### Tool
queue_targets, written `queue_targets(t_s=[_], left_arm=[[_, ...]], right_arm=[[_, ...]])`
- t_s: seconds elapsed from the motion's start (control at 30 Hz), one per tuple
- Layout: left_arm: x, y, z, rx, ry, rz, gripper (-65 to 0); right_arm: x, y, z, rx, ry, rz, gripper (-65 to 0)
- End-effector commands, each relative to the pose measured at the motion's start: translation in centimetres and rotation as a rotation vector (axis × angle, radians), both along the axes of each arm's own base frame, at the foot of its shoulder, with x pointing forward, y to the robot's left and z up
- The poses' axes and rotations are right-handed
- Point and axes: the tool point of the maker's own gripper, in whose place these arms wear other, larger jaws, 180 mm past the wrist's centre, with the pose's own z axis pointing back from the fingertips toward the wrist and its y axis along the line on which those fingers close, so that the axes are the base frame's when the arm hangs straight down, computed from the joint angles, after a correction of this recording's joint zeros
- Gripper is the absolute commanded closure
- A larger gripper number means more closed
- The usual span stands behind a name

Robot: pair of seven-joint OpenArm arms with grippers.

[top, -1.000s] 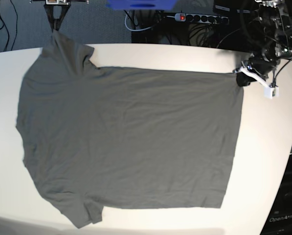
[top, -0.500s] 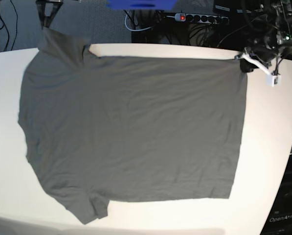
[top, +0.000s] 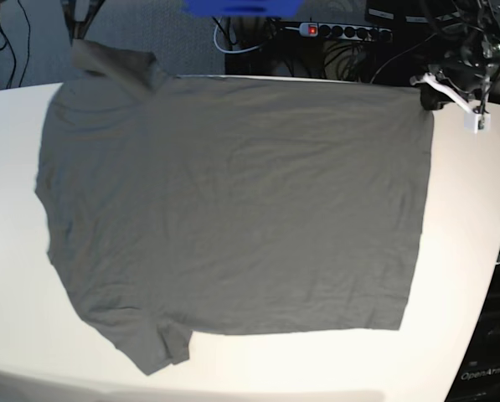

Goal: Fold the T-shirt properly
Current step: 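Lift the shirt's shoulder edge with both grippers and pull it taut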

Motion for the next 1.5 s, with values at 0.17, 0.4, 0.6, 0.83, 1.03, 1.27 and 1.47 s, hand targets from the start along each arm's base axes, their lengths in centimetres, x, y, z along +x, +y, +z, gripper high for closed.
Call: queue_targets(t_s=[0.17,0.4,0.6,0.83,1.03,1.27,1.47], left_arm=[[-0.2,0.4,1.1,0.025,-0.023,-0.018,-2.6],[-0.1,-0.4,2.9,0.054,-0.058,-0.059,-2.6],[0.4,-0.5,3.4,0.057,-0.077,-0.063,-2.6],[0.6,1.2,4.3,0.084,-0.102,-0.019,-2.6],[1.8,2.4,5.9,0.118,-0.151,-0.003,-2.5],[3.2,1.8,6.6,0.120,-0.160,-0.020,-2.5],[4.6,1.3,8.1,0.140,-0.180,-0.045,-2.5]], right_arm=[[-1.2,-0.8,3.2,-0.012,-0.081,-0.023,-0.7],[-1.0,-0.8,4.4,-0.032,-0.103,-0.004,-0.7],[0.3,-0.7,6.1,-0.064,-0.156,0.024,-0.7],[2.2,-1.2,7.5,-0.103,-0.218,0.053,-0.7],[3.6,-1.6,7.9,-0.119,-0.251,0.079,-0.7],[5.5,-1.8,8.5,-0.111,-0.308,0.106,-0.7],[7.8,-1.5,9.0,-0.007,-0.394,0.139,-0.7]])
